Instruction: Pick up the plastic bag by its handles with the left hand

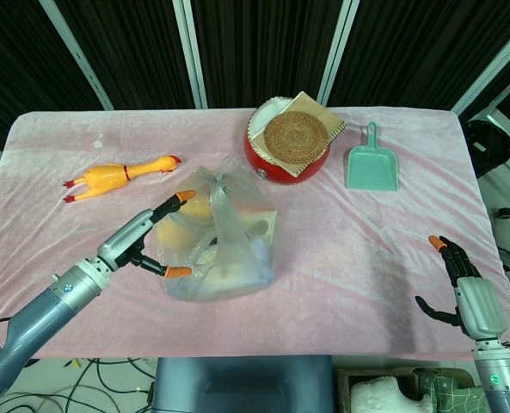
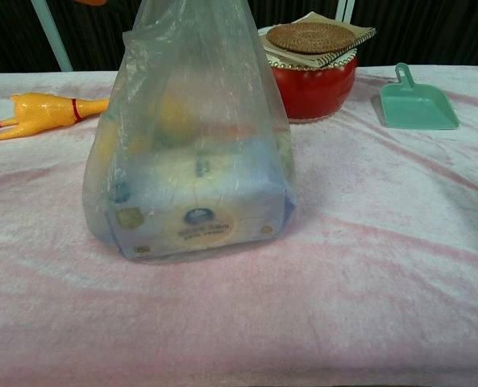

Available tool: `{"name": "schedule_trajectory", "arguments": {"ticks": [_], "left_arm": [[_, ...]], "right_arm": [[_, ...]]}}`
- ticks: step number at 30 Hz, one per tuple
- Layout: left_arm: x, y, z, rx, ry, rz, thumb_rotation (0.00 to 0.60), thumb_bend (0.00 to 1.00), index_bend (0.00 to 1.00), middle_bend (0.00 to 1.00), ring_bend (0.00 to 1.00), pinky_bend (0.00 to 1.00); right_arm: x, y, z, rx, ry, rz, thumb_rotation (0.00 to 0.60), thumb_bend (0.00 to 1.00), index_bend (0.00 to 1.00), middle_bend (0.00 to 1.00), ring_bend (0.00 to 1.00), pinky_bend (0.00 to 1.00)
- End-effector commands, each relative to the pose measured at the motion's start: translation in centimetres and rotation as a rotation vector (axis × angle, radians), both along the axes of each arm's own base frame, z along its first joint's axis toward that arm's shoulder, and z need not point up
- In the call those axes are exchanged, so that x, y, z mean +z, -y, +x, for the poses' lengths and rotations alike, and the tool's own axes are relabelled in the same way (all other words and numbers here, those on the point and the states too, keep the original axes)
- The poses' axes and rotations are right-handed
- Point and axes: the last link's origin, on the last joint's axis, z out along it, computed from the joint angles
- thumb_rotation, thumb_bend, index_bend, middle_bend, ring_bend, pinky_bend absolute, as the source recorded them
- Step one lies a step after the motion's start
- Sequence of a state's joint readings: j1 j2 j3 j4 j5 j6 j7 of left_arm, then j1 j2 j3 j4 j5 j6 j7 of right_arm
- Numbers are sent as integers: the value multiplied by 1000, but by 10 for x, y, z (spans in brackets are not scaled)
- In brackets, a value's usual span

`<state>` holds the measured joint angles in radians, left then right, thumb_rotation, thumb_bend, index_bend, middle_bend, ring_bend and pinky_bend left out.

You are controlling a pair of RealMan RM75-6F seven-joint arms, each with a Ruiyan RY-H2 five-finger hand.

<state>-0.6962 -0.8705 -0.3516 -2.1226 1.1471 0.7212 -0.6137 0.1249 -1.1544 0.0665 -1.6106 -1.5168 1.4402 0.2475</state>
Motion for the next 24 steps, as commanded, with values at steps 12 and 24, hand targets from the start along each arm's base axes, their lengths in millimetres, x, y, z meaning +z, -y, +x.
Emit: {"name": "schedule_trajectory", "arguments": {"ticks": [12, 24], "left_arm": [[-19, -17, 22, -13, 13, -36, 600, 114, 0, 27, 4, 86], [-40, -31, 50, -36, 42, -66, 600, 110, 0, 67, 37, 131]], "right_arm": [[0, 1, -1, -5, 2, 0, 600, 213, 0, 0, 0, 179], [0, 1, -1, -6, 9, 3, 600, 220, 0, 0, 0, 179]]}}
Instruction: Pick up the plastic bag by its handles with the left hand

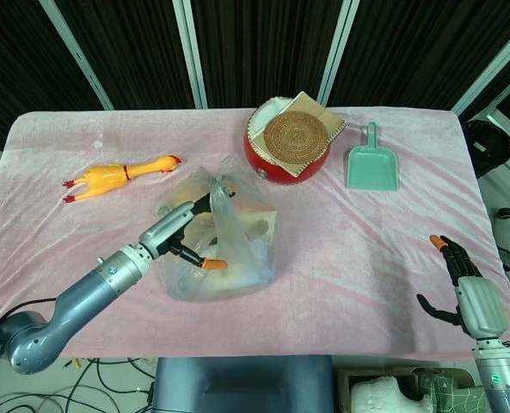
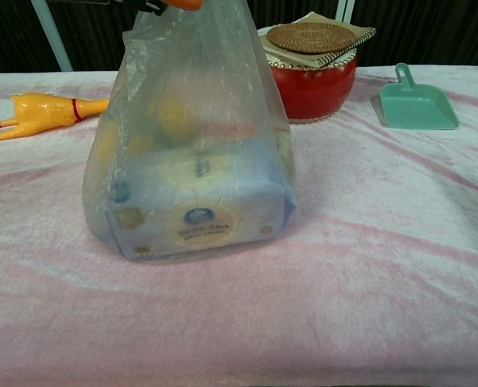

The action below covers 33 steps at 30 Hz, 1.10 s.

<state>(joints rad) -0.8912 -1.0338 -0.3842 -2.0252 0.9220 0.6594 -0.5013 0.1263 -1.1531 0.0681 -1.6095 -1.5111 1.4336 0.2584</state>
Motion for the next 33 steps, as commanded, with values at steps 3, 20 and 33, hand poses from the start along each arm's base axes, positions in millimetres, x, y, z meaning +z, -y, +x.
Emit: {"name": "schedule_trajectory", "arguments": {"ticks": [3, 20, 33], "left_arm": [[-7, -6, 10, 1, 40, 3, 600, 109, 0, 84, 53, 147], [-30, -17, 46, -23, 191, 22, 600, 109, 55, 162, 125, 218], [-22, -21, 44, -91, 38, 195, 600, 109, 76, 189, 150, 252]], "right_arm": [[0, 0, 0, -1, 1, 1, 600, 221, 0, 0, 0, 179], [0, 0, 0, -4, 5, 0, 600, 224, 0, 0, 0, 179], [0, 0, 0, -5, 8, -1, 600, 226, 0, 0, 0, 179]]}}
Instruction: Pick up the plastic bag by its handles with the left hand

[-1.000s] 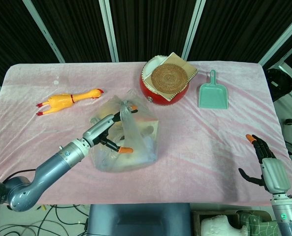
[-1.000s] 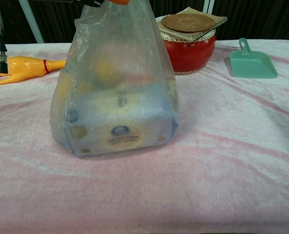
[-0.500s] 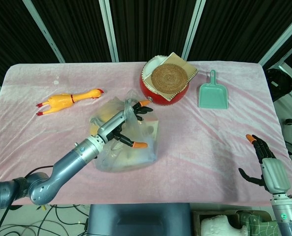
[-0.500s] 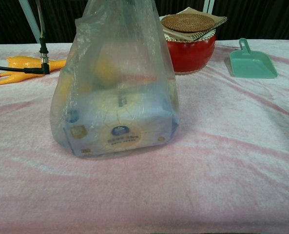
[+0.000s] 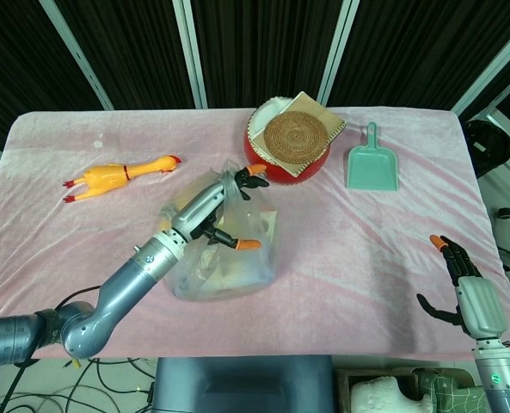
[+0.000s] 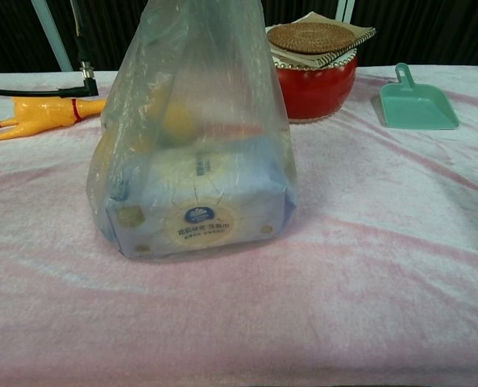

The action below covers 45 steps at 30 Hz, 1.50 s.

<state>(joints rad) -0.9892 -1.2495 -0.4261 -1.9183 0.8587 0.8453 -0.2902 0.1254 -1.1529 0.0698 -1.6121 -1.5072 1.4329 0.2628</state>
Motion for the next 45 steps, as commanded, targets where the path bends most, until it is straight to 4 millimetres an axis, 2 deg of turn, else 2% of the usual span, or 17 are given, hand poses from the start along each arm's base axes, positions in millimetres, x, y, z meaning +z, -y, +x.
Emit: {"name": "schedule_trajectory", "arguments": {"ticks": [1, 5, 13, 15, 19, 22, 25, 27, 30, 32, 35, 40, 45], "left_arm": [[1, 1, 1, -8, -8, 16, 600, 109, 77, 190, 151, 253], [-1, 1, 8, -7, 72, 20, 600, 96, 81, 193, 154, 253], [-12, -3, 27, 22, 293, 3, 600, 6, 80, 193, 154, 244], [-12, 1, 38, 23, 372, -40, 600, 0, 80, 193, 154, 244], [-9, 9, 47, 0, 436, -81, 600, 0, 93, 215, 171, 256], [-4, 13, 50, 5, 486, -88, 600, 0, 182, 329, 270, 346], [3, 15, 52, 35, 556, -72, 600, 19, 381, 593, 484, 555], [8, 14, 53, 58, 591, -22, 600, 53, 549, 789, 662, 712], [15, 13, 52, 105, 636, 80, 600, 96, 698, 946, 818, 830], [19, 13, 53, 144, 672, 122, 600, 117, 750, 990, 869, 870], [22, 12, 55, 169, 668, 163, 600, 121, 778, 1000, 890, 889], [30, 11, 62, 163, 657, 178, 600, 120, 785, 1000, 891, 891], [44, 11, 81, 106, 636, 203, 600, 117, 785, 1000, 891, 891]], "right_arm": [[0, 0, 0, -1, 1, 1, 600, 226, 0, 0, 0, 179], [-1, 0, 0, -1, 1, 3, 600, 226, 0, 0, 0, 179], [0, 0, 0, -2, 2, 4, 600, 226, 0, 0, 0, 179], [0, 0, 0, -3, 2, 4, 600, 226, 0, 0, 0, 179], [0, 0, 0, -3, 1, 5, 600, 226, 0, 0, 0, 179], [0, 0, 0, -3, 1, 7, 600, 226, 0, 0, 0, 179], [0, 0, 0, -3, 1, 7, 600, 226, 0, 0, 0, 179], [0, 0, 0, -2, 1, 8, 600, 226, 0, 0, 0, 179], [-1, -1, 0, -1, 0, 10, 600, 226, 0, 0, 0, 179], [-1, -1, 0, -2, -1, 11, 600, 226, 0, 0, 0, 179], [-1, -1, 0, -2, -2, 12, 600, 226, 0, 0, 0, 179], [-1, -1, 0, -4, -4, 11, 600, 226, 0, 0, 0, 179], [-1, 0, 0, -7, -5, 12, 600, 226, 0, 0, 0, 179]]}}
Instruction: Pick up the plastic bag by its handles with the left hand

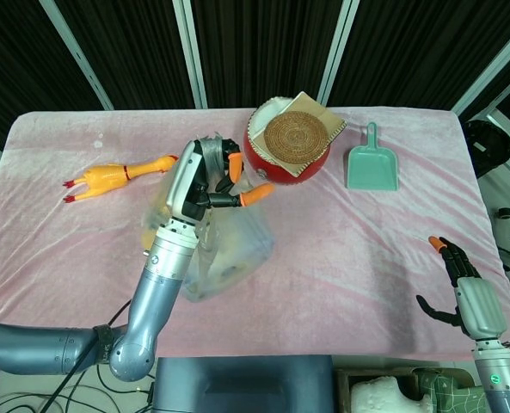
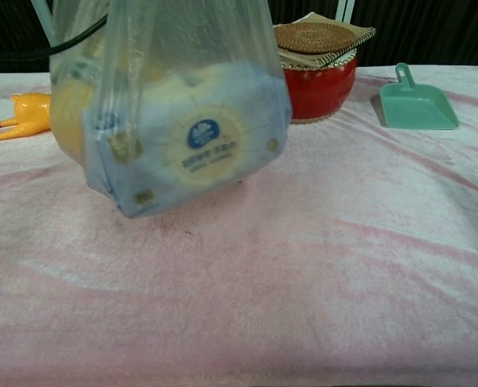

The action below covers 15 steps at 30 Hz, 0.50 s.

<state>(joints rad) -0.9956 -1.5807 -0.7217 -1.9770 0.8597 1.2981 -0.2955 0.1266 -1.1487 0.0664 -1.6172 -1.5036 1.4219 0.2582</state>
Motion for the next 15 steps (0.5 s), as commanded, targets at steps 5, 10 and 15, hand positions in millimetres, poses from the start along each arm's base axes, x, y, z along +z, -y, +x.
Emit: {"name": "schedule_trajectory", "arguments": {"ticks": [5, 10, 15], "left_arm": [[25, 2, 35, -60, -37, 59, 600, 116, 785, 1000, 891, 890], [39, 6, 53, -84, -56, 108, 600, 112, 784, 1000, 891, 891], [47, 10, 67, -103, -91, 145, 600, 106, 785, 1000, 891, 890]], "right_arm": [[0, 0, 0, 1, 0, 1, 600, 226, 0, 0, 0, 179], [0, 0, 1, 2, 0, 3, 600, 226, 0, 0, 0, 179], [0, -1, 1, 5, -1, 1, 600, 226, 0, 0, 0, 179]]}}
